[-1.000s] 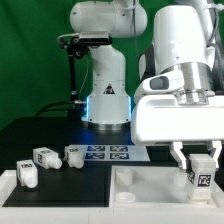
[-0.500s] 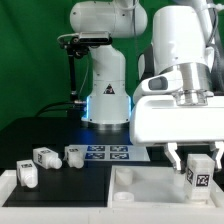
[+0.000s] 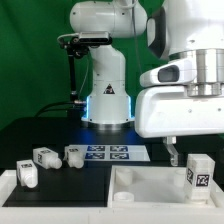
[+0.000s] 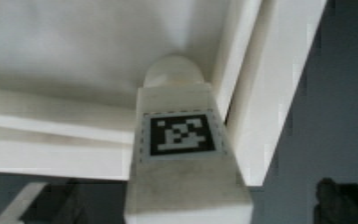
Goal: Assemble one leg
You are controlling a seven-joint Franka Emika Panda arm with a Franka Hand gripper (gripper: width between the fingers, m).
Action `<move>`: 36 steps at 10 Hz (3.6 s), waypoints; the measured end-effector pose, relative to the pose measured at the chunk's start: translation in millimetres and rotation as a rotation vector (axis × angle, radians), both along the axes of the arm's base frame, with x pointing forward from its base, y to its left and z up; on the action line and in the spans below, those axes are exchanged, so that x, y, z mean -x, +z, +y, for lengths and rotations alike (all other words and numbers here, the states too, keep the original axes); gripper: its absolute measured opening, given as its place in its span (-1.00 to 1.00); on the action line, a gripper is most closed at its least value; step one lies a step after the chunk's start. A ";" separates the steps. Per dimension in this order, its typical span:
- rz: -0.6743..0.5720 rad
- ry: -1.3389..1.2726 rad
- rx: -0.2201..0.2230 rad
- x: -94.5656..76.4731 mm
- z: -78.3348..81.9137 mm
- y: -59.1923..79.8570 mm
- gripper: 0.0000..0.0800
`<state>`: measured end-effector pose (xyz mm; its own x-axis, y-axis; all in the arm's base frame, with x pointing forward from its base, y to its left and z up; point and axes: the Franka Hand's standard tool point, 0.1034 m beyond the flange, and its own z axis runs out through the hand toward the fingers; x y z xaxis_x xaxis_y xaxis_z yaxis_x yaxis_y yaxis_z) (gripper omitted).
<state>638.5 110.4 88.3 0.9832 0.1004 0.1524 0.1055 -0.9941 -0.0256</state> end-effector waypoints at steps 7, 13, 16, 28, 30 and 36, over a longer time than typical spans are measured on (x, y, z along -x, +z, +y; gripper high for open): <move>0.158 -0.035 0.005 -5.1 -7.4 -7.8 0.07; 0.126 -0.463 -0.038 -5.7 -5.3 -8.8 -0.29; 0.138 -0.871 -0.124 -4.9 -4.7 -9.3 -0.29; 0.156 -0.784 -0.125 4.7 6.7 -14.0 0.62; 0.146 -0.615 -0.108 4.4 5.7 -14.0 0.62; 0.084 -0.219 -0.033 -1.2 9.6 -15.0 -0.06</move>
Offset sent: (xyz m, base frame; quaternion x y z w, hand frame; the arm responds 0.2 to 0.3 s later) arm 0.0174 -0.0118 -0.0013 0.0145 -0.0487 0.0018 0.9987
